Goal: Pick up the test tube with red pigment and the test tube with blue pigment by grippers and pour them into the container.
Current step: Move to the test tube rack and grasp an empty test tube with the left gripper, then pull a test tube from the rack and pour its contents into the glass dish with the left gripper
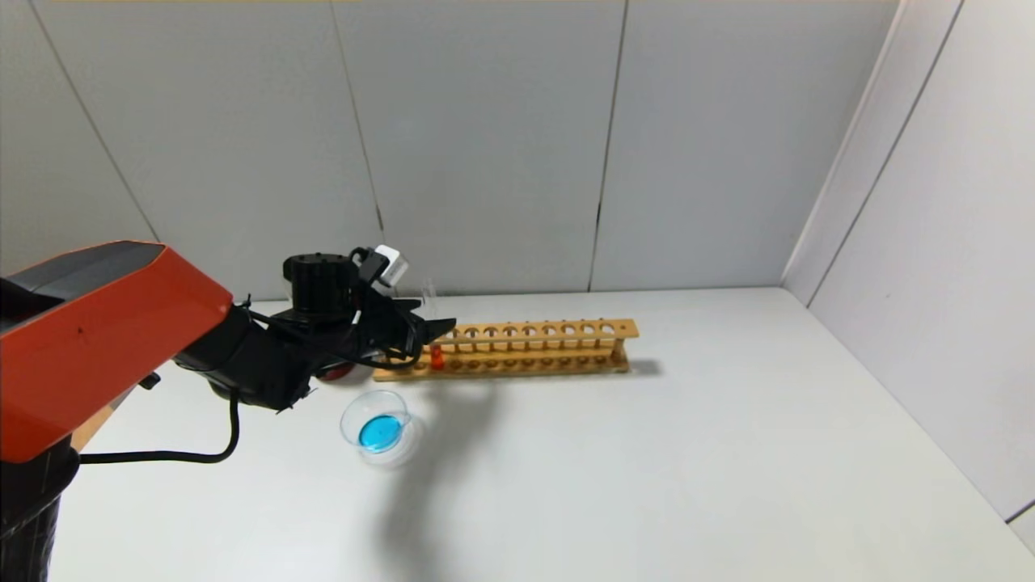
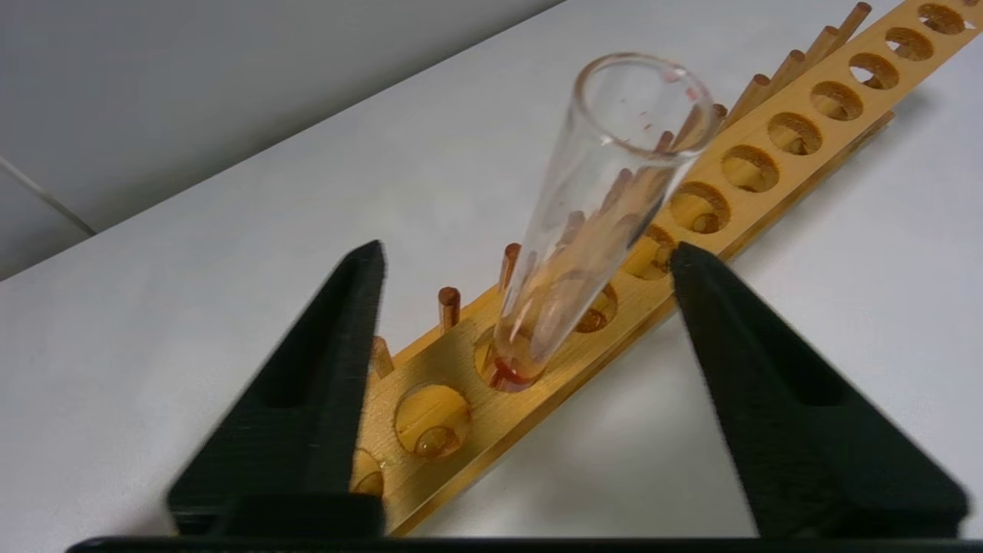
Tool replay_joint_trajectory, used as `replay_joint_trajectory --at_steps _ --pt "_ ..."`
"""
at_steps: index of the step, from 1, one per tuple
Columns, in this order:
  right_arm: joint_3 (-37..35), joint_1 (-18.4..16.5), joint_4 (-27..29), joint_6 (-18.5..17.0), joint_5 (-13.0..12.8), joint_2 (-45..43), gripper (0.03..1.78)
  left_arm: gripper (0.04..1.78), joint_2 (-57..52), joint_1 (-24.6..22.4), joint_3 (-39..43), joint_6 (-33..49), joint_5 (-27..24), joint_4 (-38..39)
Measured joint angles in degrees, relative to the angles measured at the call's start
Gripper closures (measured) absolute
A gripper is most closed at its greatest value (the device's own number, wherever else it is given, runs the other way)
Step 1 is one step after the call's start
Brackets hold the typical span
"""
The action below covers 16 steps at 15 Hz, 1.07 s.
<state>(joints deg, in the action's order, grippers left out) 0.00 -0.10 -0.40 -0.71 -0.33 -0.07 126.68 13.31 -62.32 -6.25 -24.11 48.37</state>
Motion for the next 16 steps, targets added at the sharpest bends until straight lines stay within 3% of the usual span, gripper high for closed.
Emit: replay_joint_trajectory --at_steps 2,5,11,16 --pt "0.00 0.00 -0.01 0.00 -0.02 0.00 0.06 1.06 0.11 0.88 -0.22 -0.02 0.09 -0.02" --pt "0.00 0.00 -0.01 0.00 0.00 0.00 0.06 1.45 -0.15 1.49 -0.33 -0.07 0.46 -0.02" --pt "0.00 0.00 -0.01 0.02 0.00 0.00 0.06 1.49 -4.33 1.88 -1.96 -0.28 1.96 -1.93" --pt "0.00 0.00 -0.01 0.00 -0.02 0.00 0.06 1.49 -13.53 2.28 -9.87 -0.50 2.12 -14.84"
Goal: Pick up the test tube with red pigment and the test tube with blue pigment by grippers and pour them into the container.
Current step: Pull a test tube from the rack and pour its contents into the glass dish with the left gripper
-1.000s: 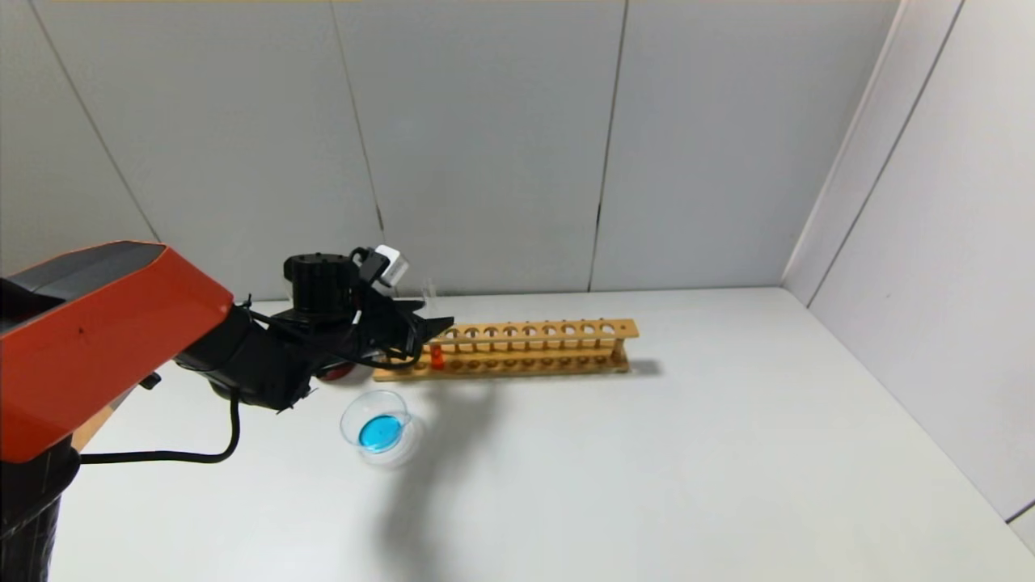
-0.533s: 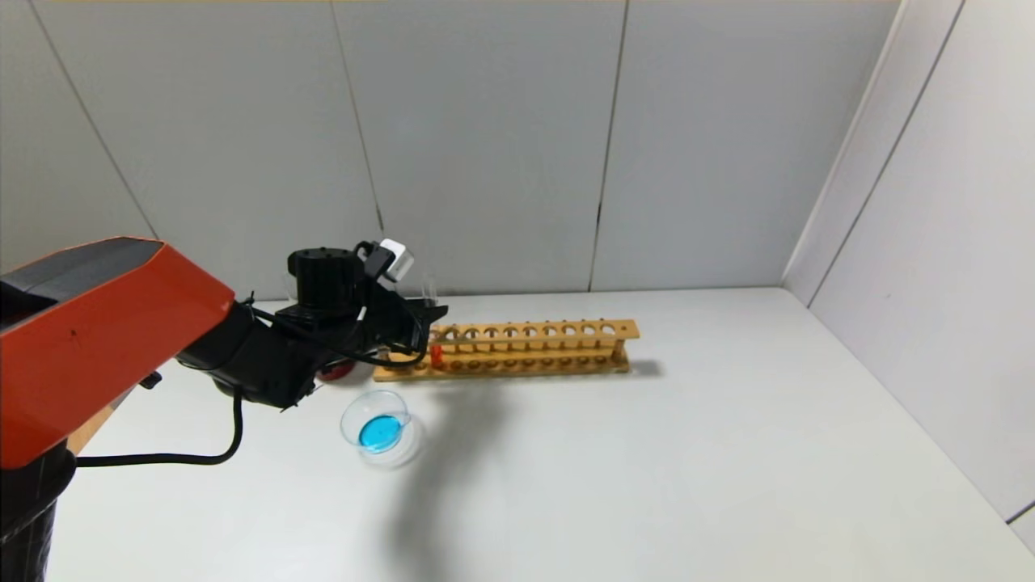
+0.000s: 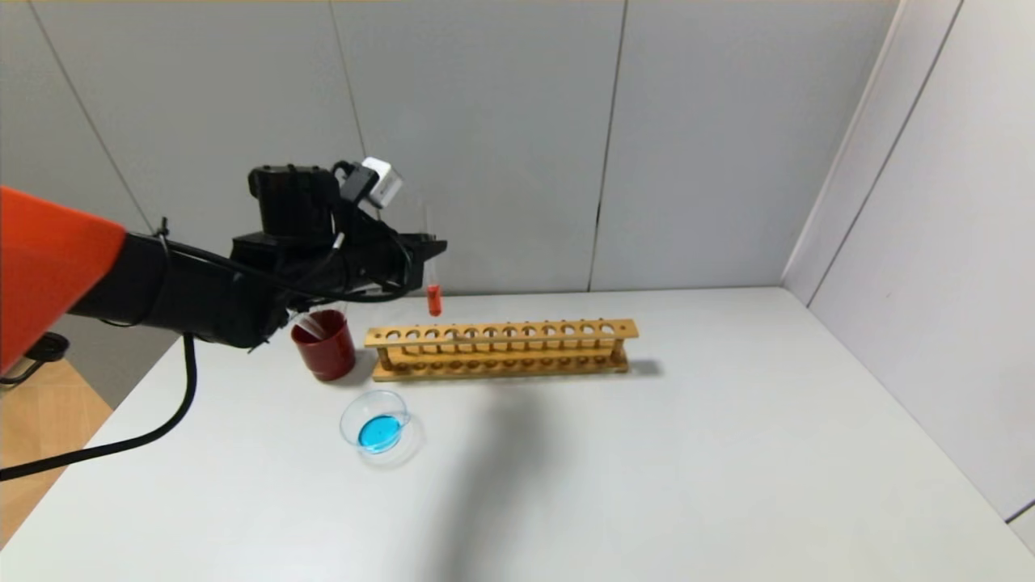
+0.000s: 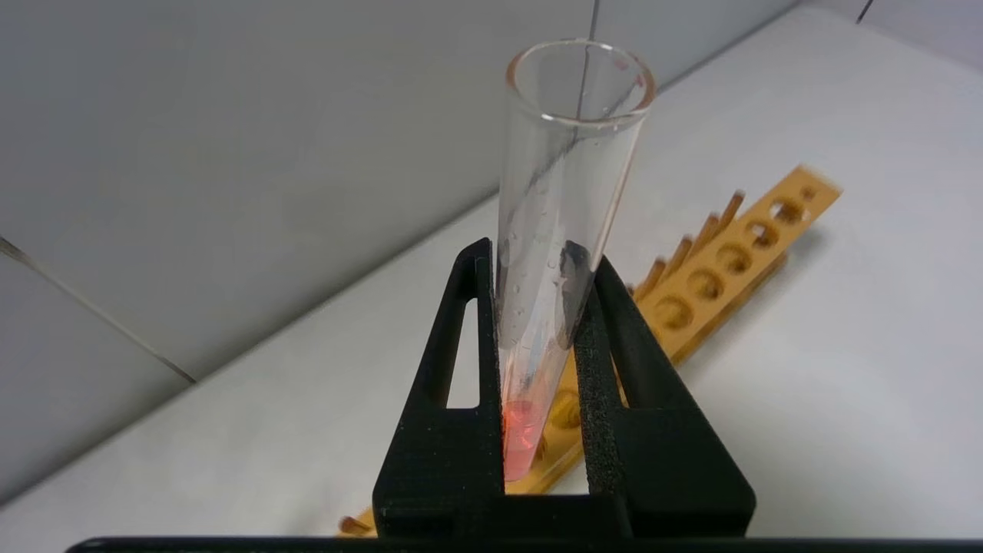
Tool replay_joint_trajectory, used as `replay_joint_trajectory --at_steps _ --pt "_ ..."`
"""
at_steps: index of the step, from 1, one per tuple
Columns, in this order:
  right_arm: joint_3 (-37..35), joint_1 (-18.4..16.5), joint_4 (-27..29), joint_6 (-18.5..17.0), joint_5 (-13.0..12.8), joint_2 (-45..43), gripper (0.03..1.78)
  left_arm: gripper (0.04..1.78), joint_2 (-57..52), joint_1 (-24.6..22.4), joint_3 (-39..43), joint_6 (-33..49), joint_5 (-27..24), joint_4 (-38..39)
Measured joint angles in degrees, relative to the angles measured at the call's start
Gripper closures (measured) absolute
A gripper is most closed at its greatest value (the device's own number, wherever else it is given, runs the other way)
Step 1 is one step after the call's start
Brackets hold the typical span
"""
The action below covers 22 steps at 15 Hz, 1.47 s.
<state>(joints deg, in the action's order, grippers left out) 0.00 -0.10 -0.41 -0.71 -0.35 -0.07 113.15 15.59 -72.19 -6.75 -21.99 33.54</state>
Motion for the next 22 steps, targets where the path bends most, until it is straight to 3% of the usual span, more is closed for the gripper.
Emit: replay_joint_trajectory --at_steps 5,10,12,22 --pt "0.00 0.00 0.00 0.02 0.02 0.00 0.06 1.49 -13.51 -0.72 -1.26 -5.40 0.78 -16.87" --pt "0.00 0.00 0.00 0.00 0.02 0.00 0.06 1.49 -26.22 -5.71 9.30 -24.72 3.11 -34.16" --pt "0.00 0.00 0.00 0.02 0.02 0.00 0.06 1.49 -28.15 -7.13 13.35 -29.49 3.89 -35.79" --pt "0.00 0.00 0.01 0.00 0.02 0.00 0.06 1.49 -20.54 -8.98 19.03 -48.13 20.70 -41.08"
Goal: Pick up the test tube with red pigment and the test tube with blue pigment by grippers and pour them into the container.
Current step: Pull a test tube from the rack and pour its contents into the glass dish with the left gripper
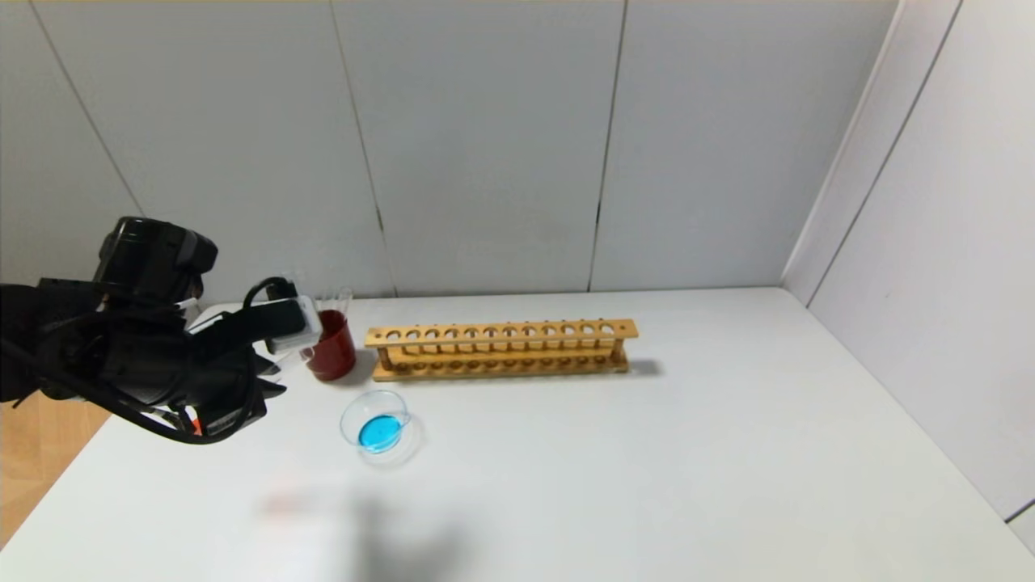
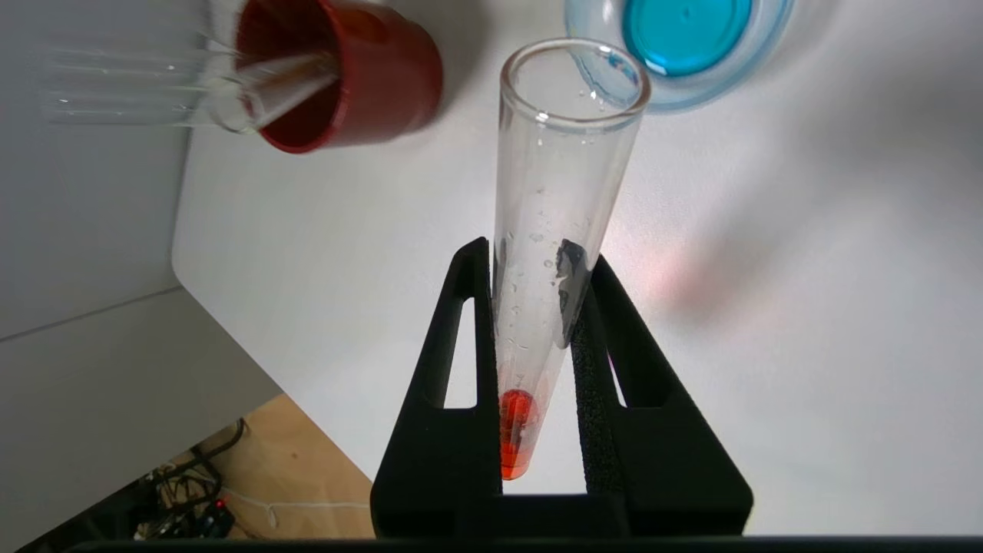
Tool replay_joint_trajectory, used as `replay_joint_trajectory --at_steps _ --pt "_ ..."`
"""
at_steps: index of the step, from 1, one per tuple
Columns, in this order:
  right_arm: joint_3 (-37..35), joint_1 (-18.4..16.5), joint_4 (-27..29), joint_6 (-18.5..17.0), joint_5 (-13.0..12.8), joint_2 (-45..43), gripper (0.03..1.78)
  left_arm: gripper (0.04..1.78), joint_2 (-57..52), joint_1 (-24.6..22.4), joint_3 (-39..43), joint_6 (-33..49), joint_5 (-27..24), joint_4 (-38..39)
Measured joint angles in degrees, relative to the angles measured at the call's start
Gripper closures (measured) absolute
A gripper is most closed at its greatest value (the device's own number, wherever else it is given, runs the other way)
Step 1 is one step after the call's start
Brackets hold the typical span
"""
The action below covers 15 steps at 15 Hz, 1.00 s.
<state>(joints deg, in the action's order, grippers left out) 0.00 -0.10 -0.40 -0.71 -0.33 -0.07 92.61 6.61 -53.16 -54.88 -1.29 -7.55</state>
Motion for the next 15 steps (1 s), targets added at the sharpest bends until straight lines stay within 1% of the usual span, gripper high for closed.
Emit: replay_joint_trajectory --at_steps 3,7,12,15 --pt "0.00 0.00 -0.01 0.00 0.00 0.00 0.06 1.49 2.97 0.26 0.63 -2.96 2.44 0.16" --pt "0.00 0.00 -0.01 0.00 -0.02 0.00 0.06 1.49 6.70 1.63 -0.56 -7.85 7.40 0.22" --pt "0.00 0.00 -0.01 0.00 -0.02 0.00 0.06 1.49 10.28 4.13 -1.85 -8.23 11.13 0.90" --pt "0.00 0.00 -0.01 0.00 0.00 0.00 0.06 1.49 12.00 4.33 -2.86 -8.31 11.33 0.91"
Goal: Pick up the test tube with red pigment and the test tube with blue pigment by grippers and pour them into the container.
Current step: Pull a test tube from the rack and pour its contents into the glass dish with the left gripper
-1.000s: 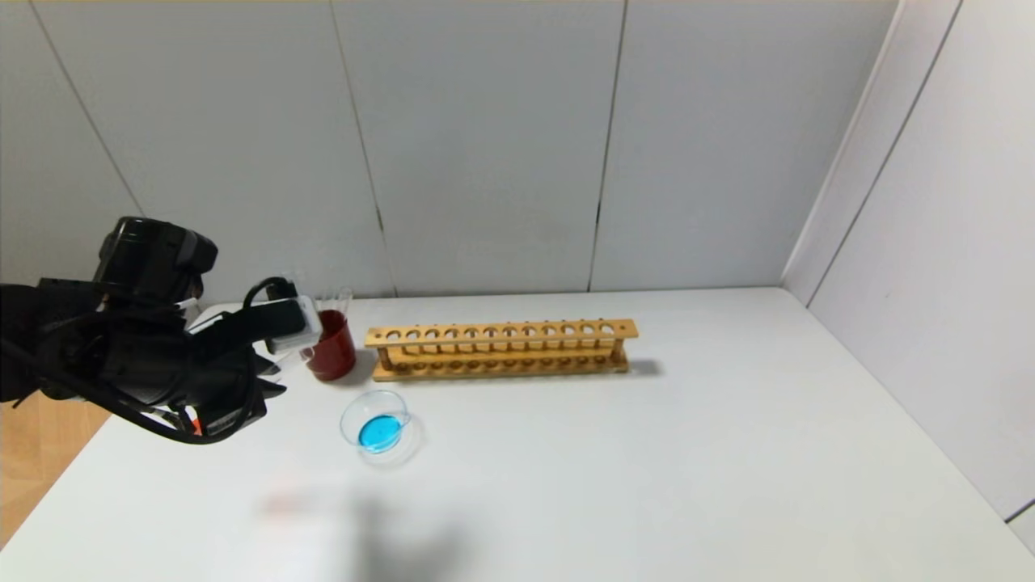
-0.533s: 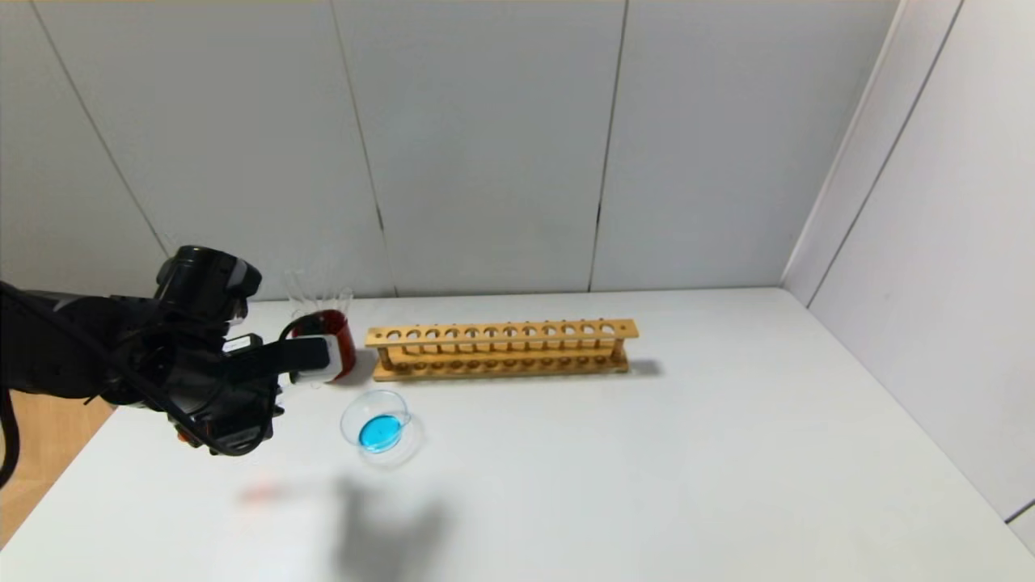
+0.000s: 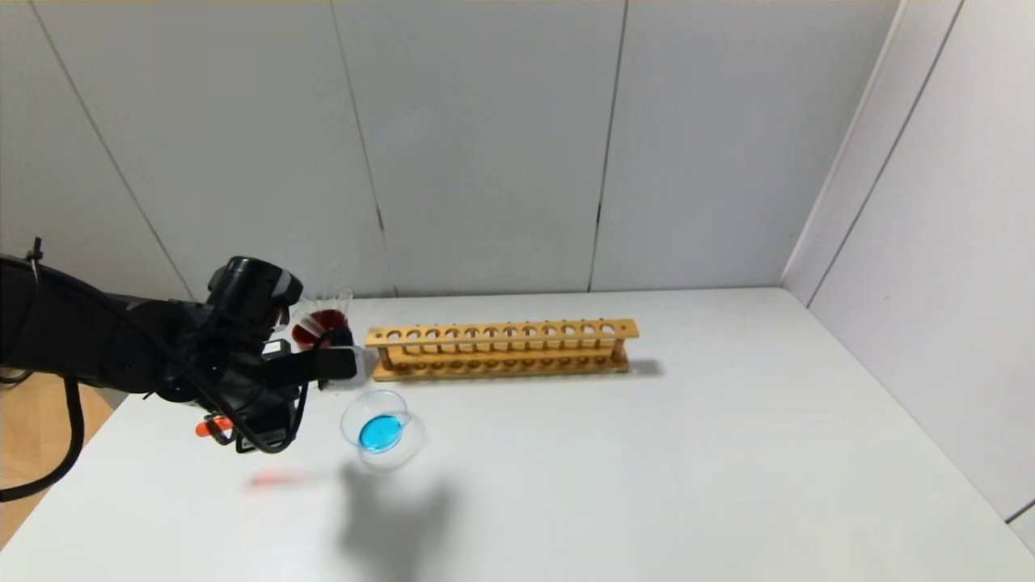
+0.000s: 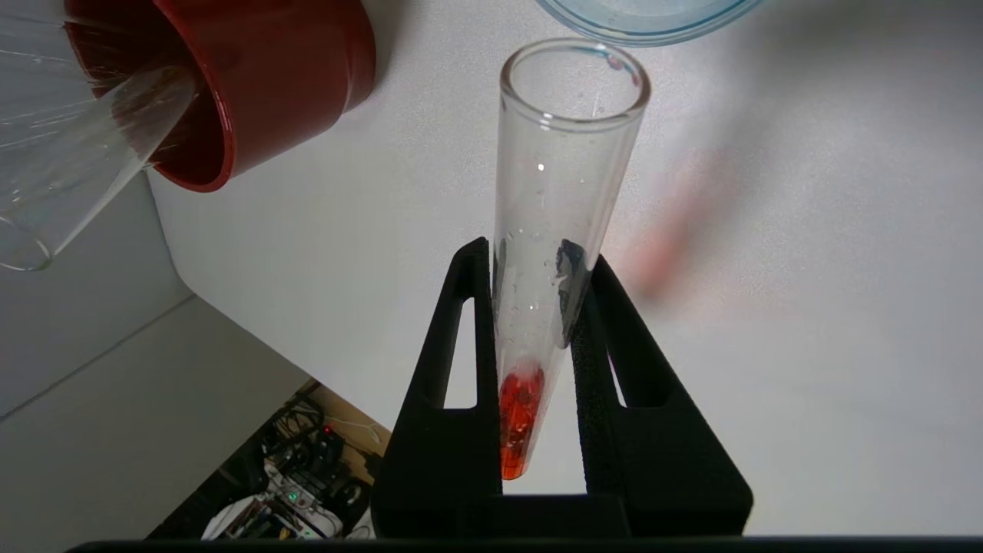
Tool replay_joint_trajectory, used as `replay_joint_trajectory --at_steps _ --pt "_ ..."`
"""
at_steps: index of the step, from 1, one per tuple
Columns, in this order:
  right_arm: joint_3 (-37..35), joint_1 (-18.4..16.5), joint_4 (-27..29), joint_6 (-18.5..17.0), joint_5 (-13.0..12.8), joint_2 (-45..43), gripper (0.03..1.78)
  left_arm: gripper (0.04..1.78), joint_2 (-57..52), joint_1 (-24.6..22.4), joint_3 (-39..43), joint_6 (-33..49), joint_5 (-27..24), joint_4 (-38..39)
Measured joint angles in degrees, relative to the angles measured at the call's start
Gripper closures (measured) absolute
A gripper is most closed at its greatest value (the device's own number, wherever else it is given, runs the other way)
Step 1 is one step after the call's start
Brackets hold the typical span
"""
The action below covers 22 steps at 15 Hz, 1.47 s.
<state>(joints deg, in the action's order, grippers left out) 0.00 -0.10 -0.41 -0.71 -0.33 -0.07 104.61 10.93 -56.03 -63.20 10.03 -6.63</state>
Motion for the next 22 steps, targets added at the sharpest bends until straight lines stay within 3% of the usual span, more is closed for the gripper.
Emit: replay_joint_trajectory --at_steps 7,12,22 --pt "0.00 0.00 0.00 0.00 0.00 0.00 0.06 1.49 3.16 0.28 -2.93 -0.59 5.18 -0.28" --pt "0.00 0.00 0.00 0.02 0.00 0.00 0.06 1.49 4.10 3.17 -3.86 -1.38 9.23 -0.44" --pt "0.00 0.00 0.00 0.00 -0.02 0.00 0.06 1.49 6.44 4.83 -3.73 -1.40 13.03 -0.52"
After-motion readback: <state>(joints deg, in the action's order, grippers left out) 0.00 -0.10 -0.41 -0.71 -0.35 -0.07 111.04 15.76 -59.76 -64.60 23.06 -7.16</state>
